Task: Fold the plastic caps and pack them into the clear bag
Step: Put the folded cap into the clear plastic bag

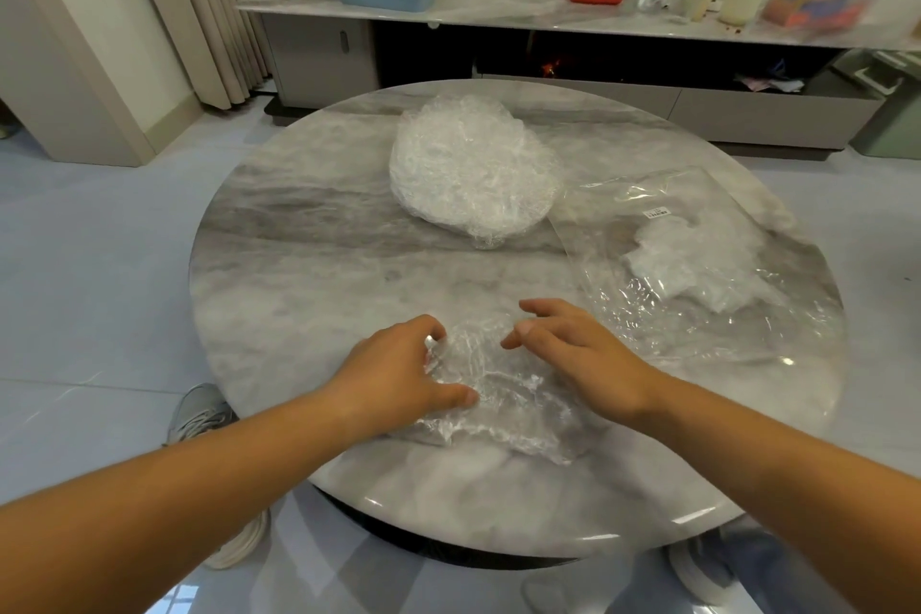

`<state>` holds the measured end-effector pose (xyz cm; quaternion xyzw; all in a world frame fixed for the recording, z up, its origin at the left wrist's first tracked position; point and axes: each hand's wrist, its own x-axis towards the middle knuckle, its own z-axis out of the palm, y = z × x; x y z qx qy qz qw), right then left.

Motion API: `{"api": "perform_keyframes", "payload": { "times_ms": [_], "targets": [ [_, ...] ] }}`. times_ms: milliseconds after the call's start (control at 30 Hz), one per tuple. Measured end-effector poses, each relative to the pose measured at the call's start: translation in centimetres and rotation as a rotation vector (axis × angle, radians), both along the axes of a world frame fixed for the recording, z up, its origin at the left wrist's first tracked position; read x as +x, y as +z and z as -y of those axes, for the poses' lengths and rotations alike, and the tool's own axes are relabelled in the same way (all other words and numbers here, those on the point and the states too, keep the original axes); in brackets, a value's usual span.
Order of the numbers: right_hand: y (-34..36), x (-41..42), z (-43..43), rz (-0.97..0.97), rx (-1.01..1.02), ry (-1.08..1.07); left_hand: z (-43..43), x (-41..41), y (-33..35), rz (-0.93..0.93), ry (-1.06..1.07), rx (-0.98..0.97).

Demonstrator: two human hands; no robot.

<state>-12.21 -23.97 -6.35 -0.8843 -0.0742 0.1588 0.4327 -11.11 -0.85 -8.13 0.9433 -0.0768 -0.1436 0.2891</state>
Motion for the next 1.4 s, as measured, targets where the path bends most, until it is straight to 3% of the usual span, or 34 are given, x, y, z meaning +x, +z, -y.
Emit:
{"api": "perform_keyframes", "payload": {
  "times_ms": [133,367,500,700,900,1167,1400],
  "targets": [
    [0.0,0.6,-0.5,-0.09,0.222,-0.127,-0.2,0.2,-0.2,0.008,0.009,-0.047],
    [0.6,-1.1,-0.5,0.075,0.278,-0.034,-0.7,0.5,-0.6,0.004,0.0,-0.1],
    [0.1,-2.3,-0.4,0.156,0.174,0.057,-1.0,0.7,-0.5,-0.016,-0.015,-0.133],
    [-0.7,-4.7,-0.3,0.422,-0.189,0.351,-2.3,0.7,0.1,-0.141,-0.099,-0.257],
    [-1.9,-7.1,-0.6,0.615,-0.504,0.579,-2.5,0.6,1.5,-0.22,-0.127,-0.254],
    [-3.0,-8.7,-0.2,0.673,-0.563,0.563,-1.7,0.0,1.6,-0.093,-0.084,0.183],
    [-2.7,-8.8,-0.8,0.621,-0.525,0.469,-2.0,0.0,1.3,-0.138,-0.064,0.109]
  ]
}}
